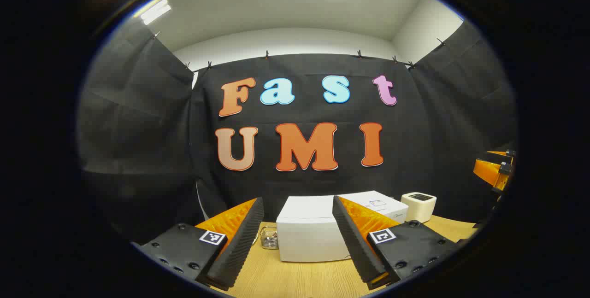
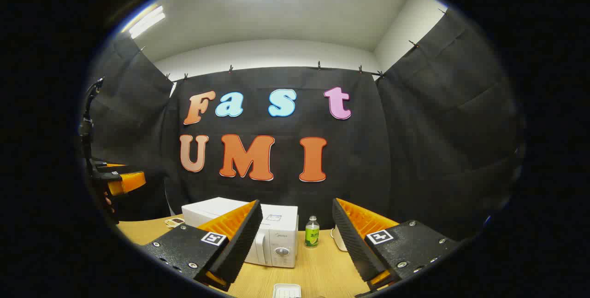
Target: Open the microwave oven with the left hand, put the food in, and close the microwave oven.
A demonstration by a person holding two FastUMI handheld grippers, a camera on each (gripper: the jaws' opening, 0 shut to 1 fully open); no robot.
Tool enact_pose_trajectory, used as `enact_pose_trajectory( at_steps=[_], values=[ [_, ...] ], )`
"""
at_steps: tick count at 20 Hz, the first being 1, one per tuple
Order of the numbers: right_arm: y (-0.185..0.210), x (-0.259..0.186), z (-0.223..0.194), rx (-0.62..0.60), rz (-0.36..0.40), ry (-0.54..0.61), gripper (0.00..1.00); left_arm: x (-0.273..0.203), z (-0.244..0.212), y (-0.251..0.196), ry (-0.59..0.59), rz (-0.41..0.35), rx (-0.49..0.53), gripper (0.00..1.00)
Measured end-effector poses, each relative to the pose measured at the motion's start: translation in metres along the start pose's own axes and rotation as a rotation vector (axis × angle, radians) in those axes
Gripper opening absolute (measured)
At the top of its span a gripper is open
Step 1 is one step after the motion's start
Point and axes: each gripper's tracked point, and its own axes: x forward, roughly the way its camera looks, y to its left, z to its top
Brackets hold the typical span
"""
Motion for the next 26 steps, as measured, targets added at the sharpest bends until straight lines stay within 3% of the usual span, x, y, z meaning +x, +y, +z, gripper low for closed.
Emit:
enact_pose_trajectory(
  at_steps=[8,12,17,19,23,25,26],
  values=[
    [0.009,0.003,0.002,0.038,0.048,0.013,0.95,-0.002,-0.007,0.000,0.012,-0.013,-0.021,0.94],
    [0.009,0.004,0.005,0.019,0.047,-0.006,0.95,-0.005,0.002,0.008,-0.017,0.016,-0.018,0.98],
    [0.007,0.002,0.008,0.023,0.048,-0.016,0.95,-0.007,0.002,0.002,-0.028,0.009,-0.029,0.94],
    [0.004,0.002,0.003,0.021,0.043,-0.009,0.95,-0.007,0.001,-0.003,-0.029,0.005,-0.044,0.98],
    [-0.002,-0.003,-0.003,0.021,0.038,-0.007,0.95,-0.007,-0.007,-0.029,-0.028,-0.043,-0.094,1.00],
    [-0.005,-0.005,-0.008,0.013,0.037,-0.005,0.95,-0.006,-0.015,-0.046,-0.029,-0.075,-0.095,0.94],
    [-0.008,-0.007,-0.010,0.007,0.034,-0.003,0.95,-0.006,-0.018,-0.054,-0.026,-0.088,-0.094,1.00]
  ],
)
